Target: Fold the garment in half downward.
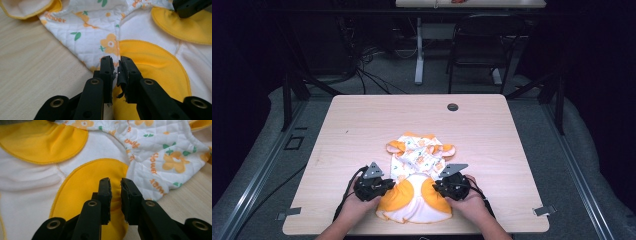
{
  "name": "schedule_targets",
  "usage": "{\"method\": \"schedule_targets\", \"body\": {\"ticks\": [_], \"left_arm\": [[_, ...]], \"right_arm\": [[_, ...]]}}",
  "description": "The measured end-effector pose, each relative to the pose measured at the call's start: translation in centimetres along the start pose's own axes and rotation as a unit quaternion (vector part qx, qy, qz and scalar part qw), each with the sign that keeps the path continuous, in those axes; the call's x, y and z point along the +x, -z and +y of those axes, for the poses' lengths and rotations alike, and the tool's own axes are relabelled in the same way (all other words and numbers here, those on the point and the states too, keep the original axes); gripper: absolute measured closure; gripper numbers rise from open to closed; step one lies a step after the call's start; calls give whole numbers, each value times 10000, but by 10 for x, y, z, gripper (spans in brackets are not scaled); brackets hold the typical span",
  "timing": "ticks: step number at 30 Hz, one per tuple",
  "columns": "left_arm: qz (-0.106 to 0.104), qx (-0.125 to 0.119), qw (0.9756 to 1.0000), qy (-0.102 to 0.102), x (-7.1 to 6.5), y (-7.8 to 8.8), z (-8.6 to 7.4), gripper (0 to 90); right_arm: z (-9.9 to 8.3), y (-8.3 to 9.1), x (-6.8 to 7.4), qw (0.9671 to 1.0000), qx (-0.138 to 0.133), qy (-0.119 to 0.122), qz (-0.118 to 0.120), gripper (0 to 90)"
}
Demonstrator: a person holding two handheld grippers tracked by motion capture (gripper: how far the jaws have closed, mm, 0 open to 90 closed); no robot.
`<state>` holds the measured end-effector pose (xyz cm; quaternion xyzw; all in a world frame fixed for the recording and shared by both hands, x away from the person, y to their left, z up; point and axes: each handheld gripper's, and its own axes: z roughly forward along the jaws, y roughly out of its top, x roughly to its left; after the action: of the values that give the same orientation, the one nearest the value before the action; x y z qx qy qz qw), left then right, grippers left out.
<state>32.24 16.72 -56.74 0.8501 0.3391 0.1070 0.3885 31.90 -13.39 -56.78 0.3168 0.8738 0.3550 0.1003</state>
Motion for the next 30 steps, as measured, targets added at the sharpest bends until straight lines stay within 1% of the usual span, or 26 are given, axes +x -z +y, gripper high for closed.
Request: {"method": "schedule_targets", "body": {"ticks": [2, 3, 4, 6, 8, 9, 10, 12, 13, 16, 17, 18, 21, 22, 24, 26, 27, 28, 30], "left_arm": [[-34, -79, 9999, 91, 3, 1, 2, 780], [-34, -85, 9999, 80, 4, 1, 3, 774], [-6, -100, 9999, 84, 5, 1, 4, 768], [10, -89, 9999, 99, 8, 1, 6, 744], [53, -95, 9999, 111, 10, 0, 8, 713], [24, -81, 9999, 134, 11, 0, 8, 698], [3, -67, 9998, 195, 11, -2, 9, 690], [-40, -57, 9997, 225, 13, -3, 13, 676], [-33, -50, 9998, 184, 13, -3, 15, 662], [-6, -55, 10000, 78, 15, -4, 25, 653], [-16, -22, 10000, 46, 16, -4, 27, 643], [-26, -21, 10000, 51, 17, -5, 30, 635], [-95, 14, 9999, 59, 21, -6, 39, 622], [-87, 9, 9999, 87, 22, -6, 41, 622], [-103, 39, 9999, 98, 24, -6, 47, 621], [-80, 63, 9999, 54, 28, -5, 55, 621], [-96, 68, 9999, 66, 29, -5, 58, 618], [-98, 49, 9999, 84, 31, -4, 61, 616], [-139, 51, 9998, 105, 36, -4, 68, 612]], "right_arm": [[2, 1, 0, 10000, 48, 68, -7, 765], [3, 1, 0, 10000, -8, 53, 2, 761], [4, 2, -1, 10000, 16, 93, 6, 756], [6, 3, -2, 10000, -12, 85, -38, 745], [8, 4, -6, 10000, -8, 74, -27, 724], [10, 5, -8, 9999, 4, 92, -50, 713], [11, 4, -10, 10000, -44, -8, -12, 699], [14, 4, -12, 9999, -54, -142, 40, 681], [19, 5, -14, 10000, 5, -82, 52, 667], [24, 7, -15, 10000, 17, -71, 38, 653], [27, 8, -17, 9999, 35, -73, 69, 644], [29, 8, -17, 9999, 10, -126, 49, 632], [36, 10, -22, 9996, 38, -202, 179, 609], [38, 10, -23, 9996, 44, -205, 214, 605], [42, 11, -25, 9996, 83, -198, 186, 596], [46, 11, -27, 9994, 99, -257, 215, 587], [49, 12, -29, 9994, 110, -242, 204, 582], [50, 12, -31, 9996, 108, -208, 154, 578], [56, 13, -36, 9995, 184, -225, 83, 577]]}}
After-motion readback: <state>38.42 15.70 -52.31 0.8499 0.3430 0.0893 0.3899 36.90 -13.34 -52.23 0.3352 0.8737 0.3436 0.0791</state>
